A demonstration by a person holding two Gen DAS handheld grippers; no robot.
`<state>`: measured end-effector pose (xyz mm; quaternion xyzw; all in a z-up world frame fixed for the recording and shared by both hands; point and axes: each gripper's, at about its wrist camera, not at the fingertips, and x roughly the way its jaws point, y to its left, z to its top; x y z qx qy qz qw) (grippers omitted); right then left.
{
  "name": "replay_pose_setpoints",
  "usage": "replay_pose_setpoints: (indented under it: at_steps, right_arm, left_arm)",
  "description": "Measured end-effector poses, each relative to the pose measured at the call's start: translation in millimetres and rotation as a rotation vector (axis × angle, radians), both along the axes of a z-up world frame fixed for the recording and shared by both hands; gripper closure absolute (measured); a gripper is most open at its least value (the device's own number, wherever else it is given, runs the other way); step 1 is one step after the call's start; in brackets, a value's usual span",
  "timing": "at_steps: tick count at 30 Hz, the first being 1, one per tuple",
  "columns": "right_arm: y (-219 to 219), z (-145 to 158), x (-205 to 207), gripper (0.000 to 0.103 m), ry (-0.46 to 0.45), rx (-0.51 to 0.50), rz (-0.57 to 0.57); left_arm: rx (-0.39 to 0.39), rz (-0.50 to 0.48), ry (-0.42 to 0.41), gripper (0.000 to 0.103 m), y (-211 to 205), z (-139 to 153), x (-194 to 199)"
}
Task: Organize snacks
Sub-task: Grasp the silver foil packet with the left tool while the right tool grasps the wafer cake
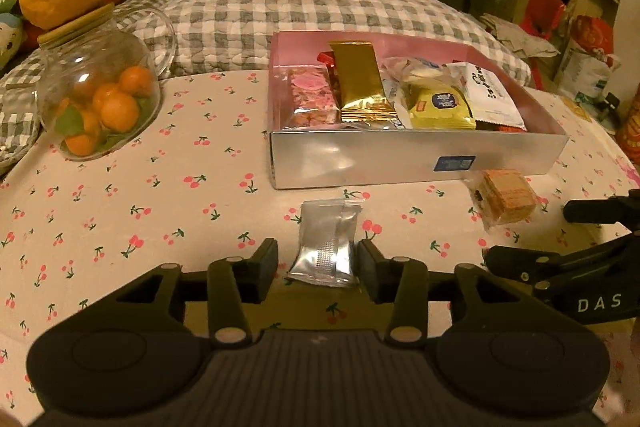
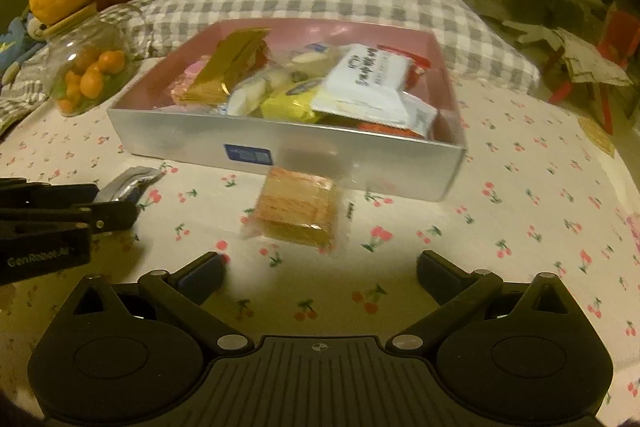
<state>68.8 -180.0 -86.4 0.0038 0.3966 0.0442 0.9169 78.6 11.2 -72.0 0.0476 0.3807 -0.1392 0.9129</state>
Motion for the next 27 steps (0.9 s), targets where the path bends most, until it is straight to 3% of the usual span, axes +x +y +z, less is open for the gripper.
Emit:
replay_pose_setpoints:
  at_steps: [7, 17, 25, 27]
  right_arm:
    - [5.4, -0.7, 10.7, 0.000, -0.016, 0.001, 0.012]
    - [11.6, -1.4, 15.8, 0.003, -0.070, -0.026, 0.016]
    - [15.2, 2.4, 15.0, 0.019, -0.084, -0.021, 0.027]
    - [16.0, 3.6, 14.5, 0.028, -0.083, -0.020, 0.029]
  left_arm:
    - [0.004, 0.011, -0.022, 0.052, 1.4, -1.6, 0.2]
    - [-0.003, 0.010, -0.029, 0.050, 2.1, -2.6, 3.6]
    - [-0.007, 0.021, -0.025, 0.065, 3.0, -0.9, 4.2]
    - [-0.010, 0.026, -0.019, 0.068, 3.5, -0.1, 4.7]
